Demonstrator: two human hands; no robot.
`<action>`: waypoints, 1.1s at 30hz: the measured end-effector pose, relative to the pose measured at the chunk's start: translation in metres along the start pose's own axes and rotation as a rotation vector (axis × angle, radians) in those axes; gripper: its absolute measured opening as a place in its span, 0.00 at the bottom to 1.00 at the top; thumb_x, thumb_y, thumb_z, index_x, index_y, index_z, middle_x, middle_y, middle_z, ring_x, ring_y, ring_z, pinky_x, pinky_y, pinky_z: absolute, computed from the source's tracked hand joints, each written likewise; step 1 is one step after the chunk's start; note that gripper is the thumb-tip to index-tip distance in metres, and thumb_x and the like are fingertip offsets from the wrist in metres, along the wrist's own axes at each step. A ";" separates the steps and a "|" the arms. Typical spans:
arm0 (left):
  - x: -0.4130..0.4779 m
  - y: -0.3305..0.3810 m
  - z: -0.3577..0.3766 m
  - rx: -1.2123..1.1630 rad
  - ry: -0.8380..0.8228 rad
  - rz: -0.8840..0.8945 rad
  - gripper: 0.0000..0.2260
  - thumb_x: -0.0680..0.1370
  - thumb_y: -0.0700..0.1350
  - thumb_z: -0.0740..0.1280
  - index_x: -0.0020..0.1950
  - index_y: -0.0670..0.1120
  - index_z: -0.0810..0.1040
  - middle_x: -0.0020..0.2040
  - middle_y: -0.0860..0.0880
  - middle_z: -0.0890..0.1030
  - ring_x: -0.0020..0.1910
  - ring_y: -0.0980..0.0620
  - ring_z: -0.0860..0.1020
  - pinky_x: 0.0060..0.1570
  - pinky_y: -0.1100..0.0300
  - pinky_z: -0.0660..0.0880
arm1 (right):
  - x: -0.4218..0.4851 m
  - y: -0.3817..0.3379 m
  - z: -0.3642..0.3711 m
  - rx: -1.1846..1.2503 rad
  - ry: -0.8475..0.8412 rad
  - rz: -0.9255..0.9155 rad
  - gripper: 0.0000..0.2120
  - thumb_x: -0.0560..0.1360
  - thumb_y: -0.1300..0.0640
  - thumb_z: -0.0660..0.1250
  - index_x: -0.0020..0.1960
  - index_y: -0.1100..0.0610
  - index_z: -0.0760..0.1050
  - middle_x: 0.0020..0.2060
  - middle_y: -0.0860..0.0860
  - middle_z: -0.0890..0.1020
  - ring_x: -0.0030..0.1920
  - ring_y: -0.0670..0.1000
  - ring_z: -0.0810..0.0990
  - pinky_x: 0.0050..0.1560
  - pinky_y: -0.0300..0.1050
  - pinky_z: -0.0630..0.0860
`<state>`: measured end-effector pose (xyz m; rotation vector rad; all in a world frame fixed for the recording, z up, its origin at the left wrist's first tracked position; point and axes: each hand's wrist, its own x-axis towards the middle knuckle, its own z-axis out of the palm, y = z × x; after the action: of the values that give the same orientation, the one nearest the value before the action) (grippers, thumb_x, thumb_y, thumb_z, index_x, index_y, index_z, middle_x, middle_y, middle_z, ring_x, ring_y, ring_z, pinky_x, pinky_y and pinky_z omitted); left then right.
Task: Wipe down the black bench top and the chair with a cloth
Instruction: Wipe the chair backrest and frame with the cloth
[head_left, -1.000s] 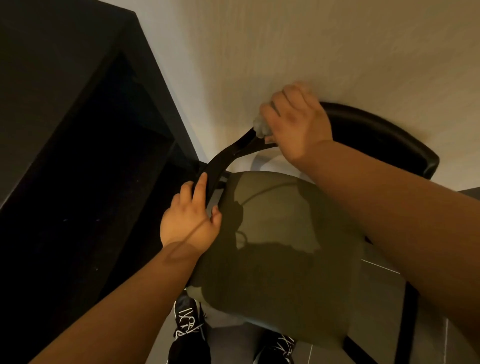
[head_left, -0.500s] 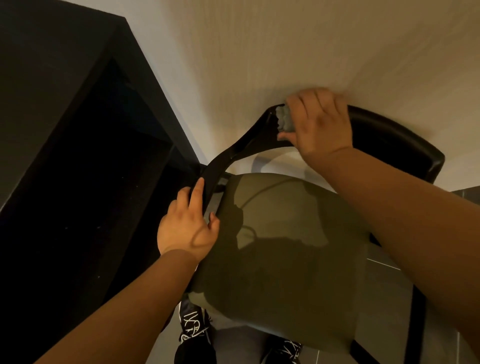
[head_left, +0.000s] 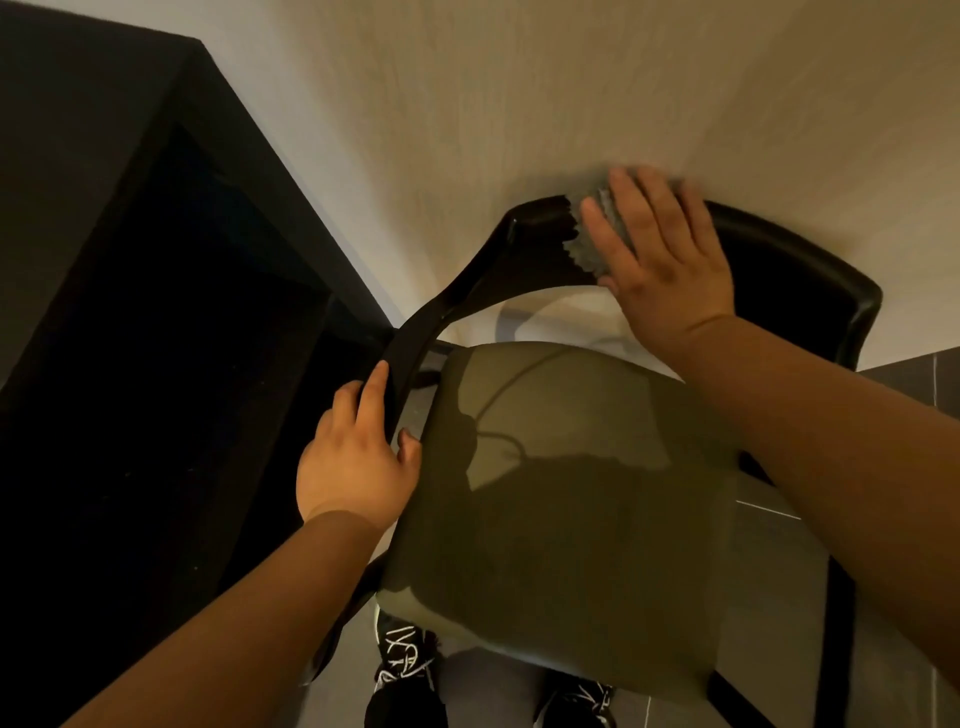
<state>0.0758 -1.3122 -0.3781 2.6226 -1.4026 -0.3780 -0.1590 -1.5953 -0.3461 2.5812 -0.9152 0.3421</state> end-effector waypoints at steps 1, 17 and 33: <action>0.000 0.000 0.000 0.004 0.002 0.000 0.36 0.80 0.55 0.67 0.84 0.53 0.56 0.74 0.45 0.71 0.58 0.45 0.79 0.40 0.53 0.78 | -0.002 -0.002 0.001 -0.009 -0.015 0.022 0.42 0.81 0.56 0.69 0.85 0.55 0.47 0.83 0.60 0.52 0.82 0.64 0.50 0.81 0.60 0.38; 0.001 0.003 -0.002 0.009 -0.039 0.028 0.38 0.79 0.54 0.69 0.85 0.52 0.55 0.75 0.44 0.69 0.62 0.42 0.78 0.43 0.49 0.81 | -0.023 -0.004 -0.004 0.013 -0.073 0.241 0.37 0.82 0.66 0.59 0.85 0.54 0.45 0.84 0.58 0.49 0.83 0.64 0.46 0.79 0.54 0.30; -0.002 0.000 0.001 0.054 -0.045 0.087 0.39 0.77 0.51 0.72 0.84 0.47 0.58 0.72 0.39 0.71 0.59 0.38 0.79 0.42 0.45 0.81 | -0.058 0.015 -0.013 -0.212 -0.288 0.366 0.50 0.81 0.37 0.60 0.82 0.54 0.27 0.83 0.58 0.35 0.83 0.61 0.36 0.79 0.56 0.29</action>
<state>0.0744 -1.3103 -0.3787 2.5995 -1.5566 -0.3957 -0.2143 -1.5685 -0.3501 2.2974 -1.4469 -0.0358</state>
